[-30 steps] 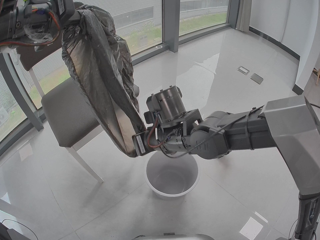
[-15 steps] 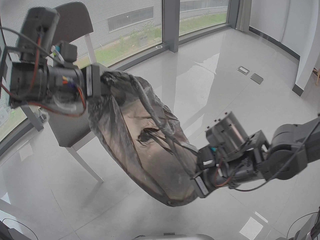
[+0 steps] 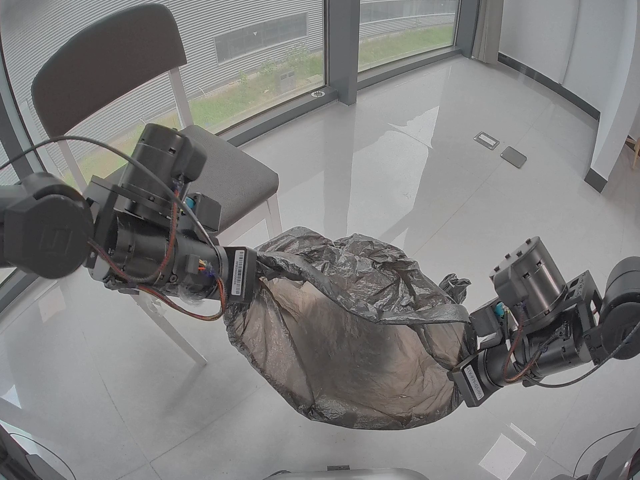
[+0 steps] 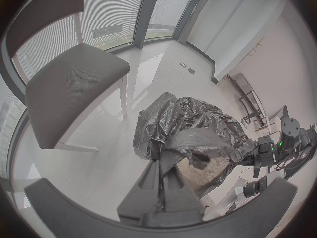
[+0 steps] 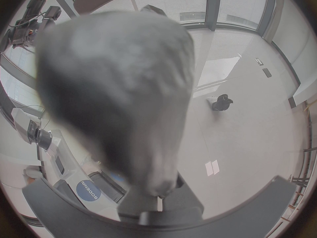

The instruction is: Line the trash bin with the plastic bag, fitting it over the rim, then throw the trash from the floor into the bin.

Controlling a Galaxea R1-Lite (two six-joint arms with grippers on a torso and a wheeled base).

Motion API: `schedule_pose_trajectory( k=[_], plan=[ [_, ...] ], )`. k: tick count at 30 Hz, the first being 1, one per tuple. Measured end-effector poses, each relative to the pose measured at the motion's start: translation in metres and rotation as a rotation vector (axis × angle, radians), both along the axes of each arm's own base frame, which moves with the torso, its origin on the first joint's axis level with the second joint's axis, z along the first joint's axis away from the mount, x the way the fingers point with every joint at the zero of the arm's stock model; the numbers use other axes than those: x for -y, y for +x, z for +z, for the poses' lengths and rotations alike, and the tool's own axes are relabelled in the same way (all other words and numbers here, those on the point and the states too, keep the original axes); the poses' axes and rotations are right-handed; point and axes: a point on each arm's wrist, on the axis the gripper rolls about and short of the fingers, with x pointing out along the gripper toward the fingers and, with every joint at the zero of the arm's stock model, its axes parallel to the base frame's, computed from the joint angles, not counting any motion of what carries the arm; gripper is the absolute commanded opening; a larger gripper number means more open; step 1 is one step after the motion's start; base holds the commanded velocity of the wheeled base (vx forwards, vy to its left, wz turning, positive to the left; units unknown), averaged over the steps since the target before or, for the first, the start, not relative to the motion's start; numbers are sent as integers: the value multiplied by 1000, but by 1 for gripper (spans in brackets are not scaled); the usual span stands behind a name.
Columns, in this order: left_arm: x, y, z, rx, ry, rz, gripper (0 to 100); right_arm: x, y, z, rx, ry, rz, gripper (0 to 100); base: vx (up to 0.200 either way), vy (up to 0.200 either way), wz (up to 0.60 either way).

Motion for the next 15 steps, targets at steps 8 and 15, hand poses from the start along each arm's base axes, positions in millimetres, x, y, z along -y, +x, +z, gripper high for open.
schedule_pose_trajectory(
  k=[8, 15],
  plan=[
    [9, 12, -16, -39, 6, -18, 0, -15, 26, -24, -39, -7, 18, 0, 0, 0, 0],
    [18, 18, -30, -76, 24, -35, 0, -20, 46, -52, -116, -39, 14, 0, 0, 0, 0]
  ],
)
